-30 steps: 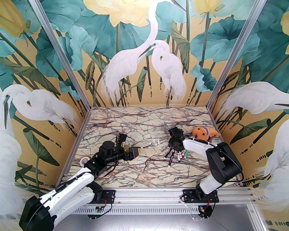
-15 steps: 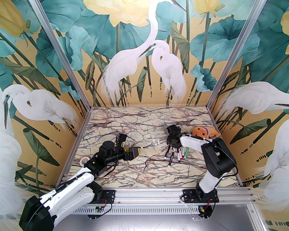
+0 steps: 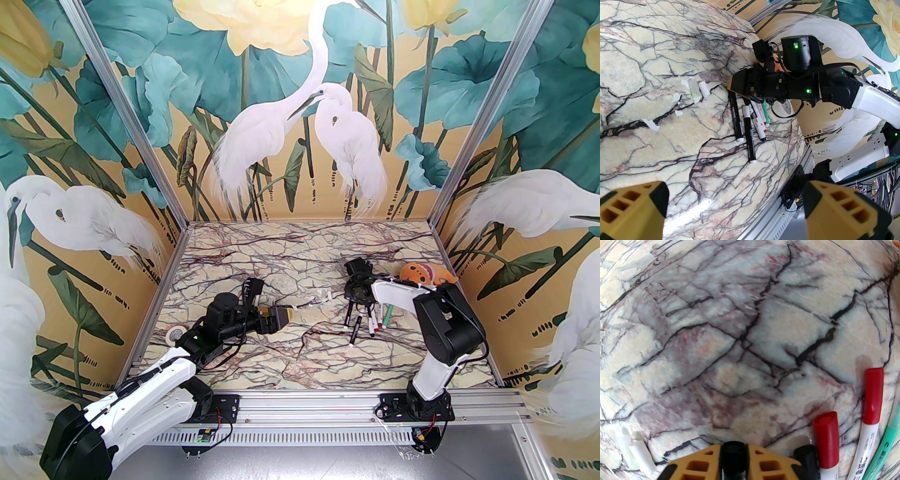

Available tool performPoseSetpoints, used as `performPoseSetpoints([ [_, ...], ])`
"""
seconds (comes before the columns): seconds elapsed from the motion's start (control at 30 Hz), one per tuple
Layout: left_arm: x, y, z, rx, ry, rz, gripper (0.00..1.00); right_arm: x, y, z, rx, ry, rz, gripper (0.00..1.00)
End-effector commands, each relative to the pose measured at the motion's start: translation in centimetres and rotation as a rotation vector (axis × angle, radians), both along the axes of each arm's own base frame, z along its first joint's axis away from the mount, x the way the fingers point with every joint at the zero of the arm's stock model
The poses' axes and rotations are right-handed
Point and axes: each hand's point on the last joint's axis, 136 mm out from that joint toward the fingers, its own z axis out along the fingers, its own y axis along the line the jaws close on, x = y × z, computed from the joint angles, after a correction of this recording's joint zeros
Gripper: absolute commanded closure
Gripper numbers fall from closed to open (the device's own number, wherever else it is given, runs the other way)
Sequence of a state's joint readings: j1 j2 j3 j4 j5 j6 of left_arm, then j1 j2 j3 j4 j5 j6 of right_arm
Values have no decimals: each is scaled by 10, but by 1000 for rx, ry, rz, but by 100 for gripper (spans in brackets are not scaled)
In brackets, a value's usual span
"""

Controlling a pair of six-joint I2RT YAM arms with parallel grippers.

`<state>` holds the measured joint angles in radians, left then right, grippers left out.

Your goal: Open the pen caps

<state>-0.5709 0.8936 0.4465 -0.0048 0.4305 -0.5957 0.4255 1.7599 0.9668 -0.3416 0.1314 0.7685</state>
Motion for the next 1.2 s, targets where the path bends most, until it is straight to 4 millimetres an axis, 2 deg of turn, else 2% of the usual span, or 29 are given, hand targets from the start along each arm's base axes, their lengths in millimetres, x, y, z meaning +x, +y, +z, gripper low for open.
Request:
performPoseSetpoints([
  [0.0,-2,-10,7,-42,4,-34,0,8,7,21,15,-69,38,79],
  [0.23,2,-28,1,-61,21,-59,1,5,19,59,79,-167,99,80],
  [0.47,10,-62,6,-118,27,-117,5,-11,55,112,234,-290,194,81],
  [0.7,25,-91,24,-250,53,-144,15,-30,91,170,434,-445,229,80],
  [0.87,29,-104,39,-279,68,-167,19,-43,110,196,524,-520,256,81],
  [1.17,28,-117,45,-290,101,-190,34,-60,118,223,663,-610,244,81],
])
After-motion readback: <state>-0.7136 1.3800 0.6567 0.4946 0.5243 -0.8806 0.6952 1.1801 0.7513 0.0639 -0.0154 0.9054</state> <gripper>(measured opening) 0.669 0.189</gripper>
